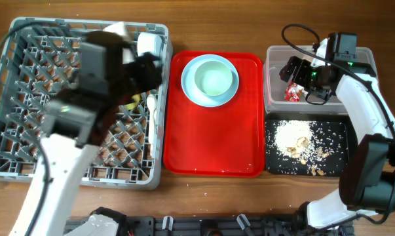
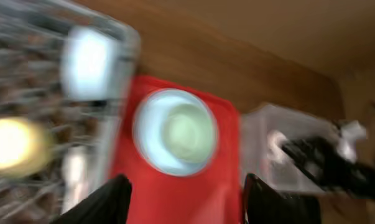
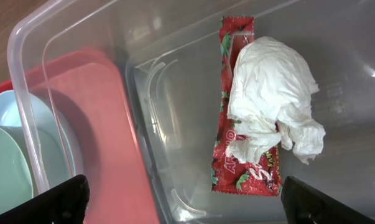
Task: Sort waste into correct bins and load items into the dishwasher rack
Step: 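Reach the left gripper to the light-green bowl on the plate, then carry the light-green bowl into the rack's front and release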
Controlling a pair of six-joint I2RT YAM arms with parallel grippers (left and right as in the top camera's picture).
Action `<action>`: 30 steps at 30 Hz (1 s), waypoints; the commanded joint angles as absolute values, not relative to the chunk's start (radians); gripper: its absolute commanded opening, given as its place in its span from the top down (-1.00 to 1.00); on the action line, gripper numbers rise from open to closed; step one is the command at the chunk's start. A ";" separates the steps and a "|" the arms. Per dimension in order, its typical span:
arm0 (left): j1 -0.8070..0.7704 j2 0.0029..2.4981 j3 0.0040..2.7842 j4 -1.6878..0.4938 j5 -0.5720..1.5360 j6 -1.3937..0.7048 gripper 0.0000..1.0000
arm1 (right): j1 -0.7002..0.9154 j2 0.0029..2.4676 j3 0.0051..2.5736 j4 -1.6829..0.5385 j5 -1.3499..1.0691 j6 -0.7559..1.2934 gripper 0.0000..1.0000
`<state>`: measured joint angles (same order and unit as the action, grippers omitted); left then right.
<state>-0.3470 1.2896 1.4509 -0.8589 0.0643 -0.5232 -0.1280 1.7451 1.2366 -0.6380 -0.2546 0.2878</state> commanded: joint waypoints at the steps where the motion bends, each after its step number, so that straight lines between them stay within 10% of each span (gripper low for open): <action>1: -0.505 1.430 1.472 -0.807 0.086 -0.474 -0.18 | -0.131 1.751 1.238 -0.636 -0.263 0.291 -1.00; 15: -0.653 2.089 1.480 -0.370 0.077 -0.238 0.07 | -0.131 1.751 1.238 -0.636 -0.264 0.291 -1.00; 20: -0.654 2.122 1.478 -0.402 0.069 -0.238 0.37 | -0.131 1.751 1.238 -0.636 -0.264 0.291 -1.00; 23: -0.653 2.114 1.478 -0.416 0.017 -0.239 0.92 | -0.131 1.751 1.238 -0.636 -0.264 0.291 -0.99; 30: -0.646 1.653 1.482 -0.517 0.010 -0.298 0.92 | -0.131 1.751 1.238 -0.636 -0.264 0.291 -0.98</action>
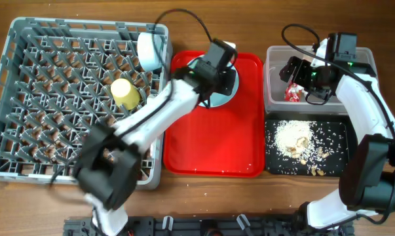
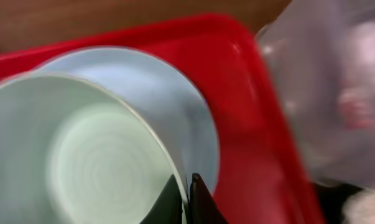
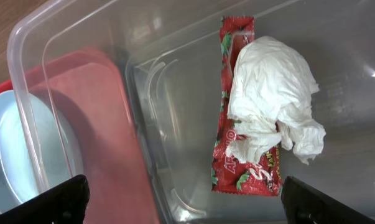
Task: Sort waste into correct bins and load items into the dishwasher rack
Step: 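Carry the light-green bowl into the rack's front and release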
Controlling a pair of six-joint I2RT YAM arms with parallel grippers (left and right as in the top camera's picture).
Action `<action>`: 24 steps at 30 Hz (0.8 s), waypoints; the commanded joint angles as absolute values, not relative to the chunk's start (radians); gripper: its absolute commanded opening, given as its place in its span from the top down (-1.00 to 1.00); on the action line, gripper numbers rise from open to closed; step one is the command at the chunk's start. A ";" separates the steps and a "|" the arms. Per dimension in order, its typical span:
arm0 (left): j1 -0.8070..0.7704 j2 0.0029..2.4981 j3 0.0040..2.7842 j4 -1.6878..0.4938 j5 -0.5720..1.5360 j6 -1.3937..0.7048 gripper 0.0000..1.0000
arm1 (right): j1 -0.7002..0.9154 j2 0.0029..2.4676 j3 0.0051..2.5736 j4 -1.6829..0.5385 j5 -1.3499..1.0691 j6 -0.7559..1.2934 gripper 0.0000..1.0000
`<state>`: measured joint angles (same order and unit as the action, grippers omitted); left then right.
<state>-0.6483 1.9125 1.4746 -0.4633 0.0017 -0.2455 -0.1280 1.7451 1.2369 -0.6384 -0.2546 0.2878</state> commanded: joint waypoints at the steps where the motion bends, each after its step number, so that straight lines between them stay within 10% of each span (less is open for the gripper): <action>1: -0.641 1.543 1.481 -0.608 0.038 -0.303 0.92 | -0.131 1.751 1.238 -0.636 -0.264 0.291 -1.00; 13: 0.123 1.211 1.290 -1.406 1.198 0.195 0.92 | -0.131 1.751 1.238 -0.636 -0.264 0.291 -0.99; 24: 0.391 1.652 0.998 -1.331 1.343 0.420 0.92 | -0.131 1.751 1.238 -0.636 -0.264 0.291 -0.99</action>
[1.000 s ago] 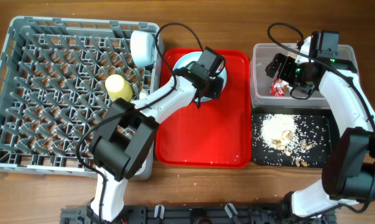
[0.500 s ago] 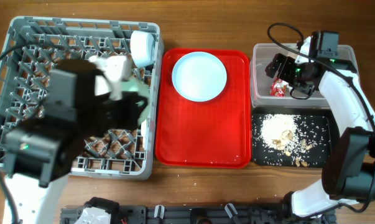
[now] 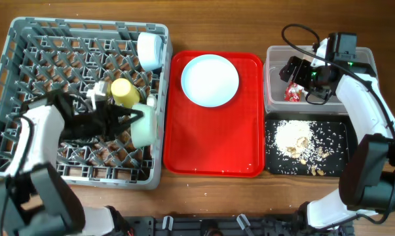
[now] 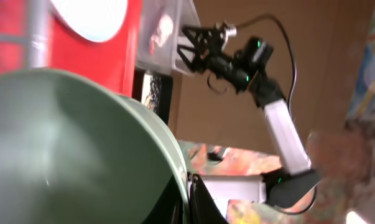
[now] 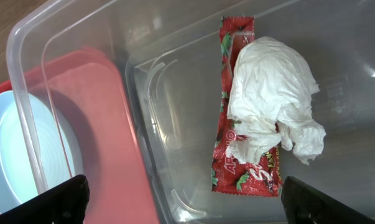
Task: Sort waste into correct bins and load items into the dishwasher rack
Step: 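Carry the light-green bowl into the rack's front and release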
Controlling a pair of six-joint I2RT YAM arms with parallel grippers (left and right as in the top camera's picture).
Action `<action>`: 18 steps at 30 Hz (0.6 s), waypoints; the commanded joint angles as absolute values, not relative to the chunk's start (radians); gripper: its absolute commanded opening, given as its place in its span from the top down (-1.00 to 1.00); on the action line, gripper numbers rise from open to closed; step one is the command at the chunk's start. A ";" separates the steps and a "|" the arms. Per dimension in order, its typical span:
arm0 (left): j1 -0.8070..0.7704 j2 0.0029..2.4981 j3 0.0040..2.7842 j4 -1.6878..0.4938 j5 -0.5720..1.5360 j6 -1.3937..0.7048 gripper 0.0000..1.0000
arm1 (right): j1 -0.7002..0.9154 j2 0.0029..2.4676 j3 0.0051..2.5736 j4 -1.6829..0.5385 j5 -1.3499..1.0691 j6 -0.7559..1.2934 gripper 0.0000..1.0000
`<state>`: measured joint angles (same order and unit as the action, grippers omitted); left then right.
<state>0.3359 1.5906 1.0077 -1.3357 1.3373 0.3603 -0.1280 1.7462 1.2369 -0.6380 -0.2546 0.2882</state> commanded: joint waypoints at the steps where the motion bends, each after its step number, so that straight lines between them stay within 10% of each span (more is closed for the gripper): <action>1: 0.408 1.663 0.999 -1.327 1.308 0.420 0.92 | -0.131 1.751 1.238 -0.636 -0.264 0.291 -1.00; 9: 0.657 1.668 0.999 -1.340 1.098 0.411 0.92 | -0.131 1.751 1.238 -0.636 -0.264 0.291 -1.00; 10: 0.697 1.668 0.999 -1.340 1.099 0.411 -1.00 | -0.131 1.751 1.238 -0.635 -0.264 0.291 -0.99; 18: 0.722 1.599 1.089 -1.355 1.111 0.351 -0.99 | -0.131 1.751 1.238 -0.636 -0.264 0.291 -1.00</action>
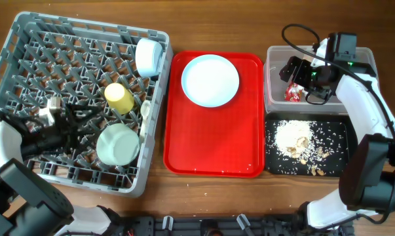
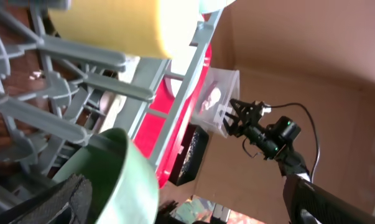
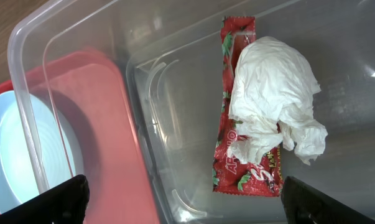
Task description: Sort waste into correct bins and load items into the dishwasher rack
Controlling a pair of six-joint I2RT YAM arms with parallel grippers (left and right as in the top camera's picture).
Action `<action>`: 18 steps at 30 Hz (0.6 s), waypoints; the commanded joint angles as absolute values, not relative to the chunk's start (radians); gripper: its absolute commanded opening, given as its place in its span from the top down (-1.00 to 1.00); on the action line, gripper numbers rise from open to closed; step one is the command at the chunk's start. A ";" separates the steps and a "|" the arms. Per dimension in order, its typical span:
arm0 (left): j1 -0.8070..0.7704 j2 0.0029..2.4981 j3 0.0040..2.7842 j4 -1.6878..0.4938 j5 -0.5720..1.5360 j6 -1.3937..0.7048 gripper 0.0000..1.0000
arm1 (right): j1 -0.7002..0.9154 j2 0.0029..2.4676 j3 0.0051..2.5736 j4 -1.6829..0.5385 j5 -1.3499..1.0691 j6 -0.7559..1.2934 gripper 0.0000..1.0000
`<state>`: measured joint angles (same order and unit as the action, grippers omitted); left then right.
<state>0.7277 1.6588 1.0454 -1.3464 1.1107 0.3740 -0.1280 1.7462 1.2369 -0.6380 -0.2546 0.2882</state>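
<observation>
A pale green bowl [image 1: 118, 144] [image 2: 122, 180] rests in the grey dish rack [image 1: 27, 39], seemingly mouth down, near its front right. My left gripper [image 1: 79, 124] [image 2: 187, 214] is open just left of the bowl, with the bowl's rim beside one finger. A yellow cup [image 1: 118, 97] [image 2: 112, 18] and a white cup [image 1: 148, 56] also sit in the rack. A light blue plate [image 1: 210, 80] [image 3: 13, 162] lies on the red tray [image 1: 213, 144]. My right gripper [image 1: 305, 75] [image 3: 193, 208] hangs open over the clear bin [image 1: 276, 59], which holds a red wrapper [image 3: 246, 168] and crumpled tissue [image 3: 271, 87].
A black tray [image 1: 338, 134] with rice and food scraps lies in front of the clear bin. The rack sits slightly turned on the wooden table [image 1: 249, 19]. A white utensil [image 1: 145, 110] lies in the rack near the yellow cup.
My left gripper was shut on the green bowl's rim at the rack's right side. Now it is open and further left, the bowl rests in the rack, and the rack has turned slightly.
The green bowl first sat on the blue plate on the tray, with my left arm above the rack. Then my left gripper was shut on the bowl's rim. Later it held the bowl at the rack; now the bowl lies released there. My right gripper stayed open over the clear bin.
</observation>
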 commanded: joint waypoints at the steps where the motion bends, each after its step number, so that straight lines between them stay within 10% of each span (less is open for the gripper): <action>1: 0.714 1.561 1.089 -1.354 1.109 0.351 -0.99 | -0.131 1.751 1.238 -0.636 -0.264 0.291 -0.99; 11: 0.412 1.084 1.053 -1.280 0.702 -0.042 -1.00 | -0.131 1.751 1.238 -0.636 -0.264 0.291 -0.99; 12: 0.393 1.087 1.044 -1.295 0.700 -0.036 -0.54 | -0.131 1.751 1.238 -0.636 -0.264 0.291 -0.99; 13: 0.369 1.088 1.025 -1.304 0.685 -0.035 0.52 | -0.131 1.751 1.238 -0.636 -0.264 0.291 -0.99; 14: 0.348 1.088 0.997 -1.302 0.678 -0.035 0.92 | -0.131 1.751 1.238 -0.636 -0.264 0.291 -0.99; 18: 0.324 1.091 0.894 -1.239 0.474 -0.193 0.92 | -0.131 1.751 1.238 -0.636 -0.264 0.291 -0.99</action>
<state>0.3317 1.0874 0.9459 -1.2747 0.6563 -0.0536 -0.1280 1.7462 1.2369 -0.6380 -0.2546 0.2882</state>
